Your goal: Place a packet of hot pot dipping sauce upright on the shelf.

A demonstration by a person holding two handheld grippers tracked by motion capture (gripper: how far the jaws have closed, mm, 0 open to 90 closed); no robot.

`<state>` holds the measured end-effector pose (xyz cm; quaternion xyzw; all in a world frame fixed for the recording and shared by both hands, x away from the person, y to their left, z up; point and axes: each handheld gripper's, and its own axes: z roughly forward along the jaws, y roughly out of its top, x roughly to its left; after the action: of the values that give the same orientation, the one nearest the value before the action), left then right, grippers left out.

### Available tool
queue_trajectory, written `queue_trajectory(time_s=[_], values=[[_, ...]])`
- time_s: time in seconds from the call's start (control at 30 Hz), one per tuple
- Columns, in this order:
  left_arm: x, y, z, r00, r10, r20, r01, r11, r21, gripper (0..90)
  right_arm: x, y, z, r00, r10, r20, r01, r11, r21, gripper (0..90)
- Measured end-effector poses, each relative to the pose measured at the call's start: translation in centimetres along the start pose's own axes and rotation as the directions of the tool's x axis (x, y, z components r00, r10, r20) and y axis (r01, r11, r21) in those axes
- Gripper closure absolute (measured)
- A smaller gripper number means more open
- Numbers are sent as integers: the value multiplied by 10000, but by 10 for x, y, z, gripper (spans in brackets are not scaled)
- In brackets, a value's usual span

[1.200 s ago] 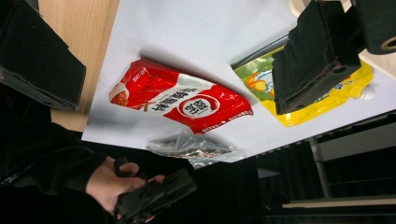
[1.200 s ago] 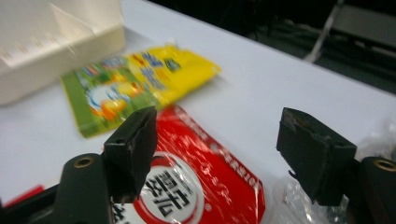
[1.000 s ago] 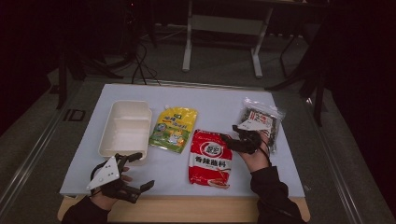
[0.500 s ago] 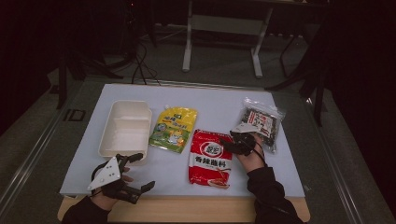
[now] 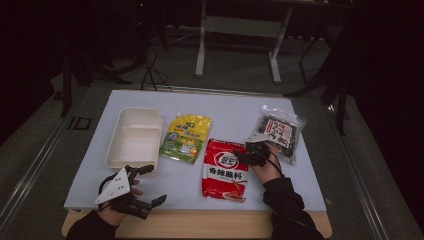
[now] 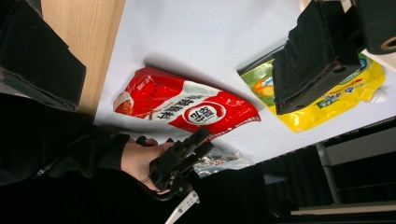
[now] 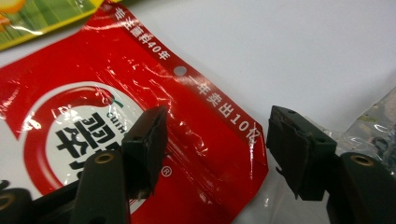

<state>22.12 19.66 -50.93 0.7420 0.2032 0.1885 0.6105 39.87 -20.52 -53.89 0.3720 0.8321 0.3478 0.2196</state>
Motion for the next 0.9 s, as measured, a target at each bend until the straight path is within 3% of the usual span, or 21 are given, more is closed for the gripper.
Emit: queue_trajectory(time_s=[0.2,0.27,0.37,0.4,0.57,0.67,0.77,0.8,0.83,0.87,0.9], values=[[0,0,1,10000,5,60,-5,10000,20,37,3,0,5,10000,-29,85,26,9995,325,353],[-1,0,1,10000,13,67,-13,10000,48,37,1,0,7,9992,370,-170,-363,9984,441,358],[-1,-1,2,10000,39,87,-40,10000,91,37,0,0,8,9986,477,-237,-466,9979,456,357],[-1,-1,2,10000,56,82,-57,9999,114,37,-2,1,8,9965,753,-365,-730,9956,587,356],[-1,-1,3,9999,68,82,-69,9999,108,37,-2,3,8,9930,1089,-455,-1049,9911,815,397],[-2,-1,3,9999,133,55,-134,9998,115,37,0,3,7,9946,958,-412,-920,9922,843,436],[-2,-1,3,9999,149,59,-150,9998,130,37,2,4,5,9973,662,-306,-634,9942,865,514],[-2,-1,4,9999,144,54,-145,9998,119,37,3,5,3,9982,572,-205,-552,9946,879,634],[-2,-1,4,9999,144,62,-144,9998,120,36,3,5,3,9992,227,333,-260,9942,1042,712],[-2,-1,4,9999,143,60,-144,9998,122,36,2,4,3,9995,205,256,-230,9945,1020,731],[-2,-1,4,9999,148,56,-148,9998,119,36,-1,4,2,9991,298,294,-327,9941,1030,817]])
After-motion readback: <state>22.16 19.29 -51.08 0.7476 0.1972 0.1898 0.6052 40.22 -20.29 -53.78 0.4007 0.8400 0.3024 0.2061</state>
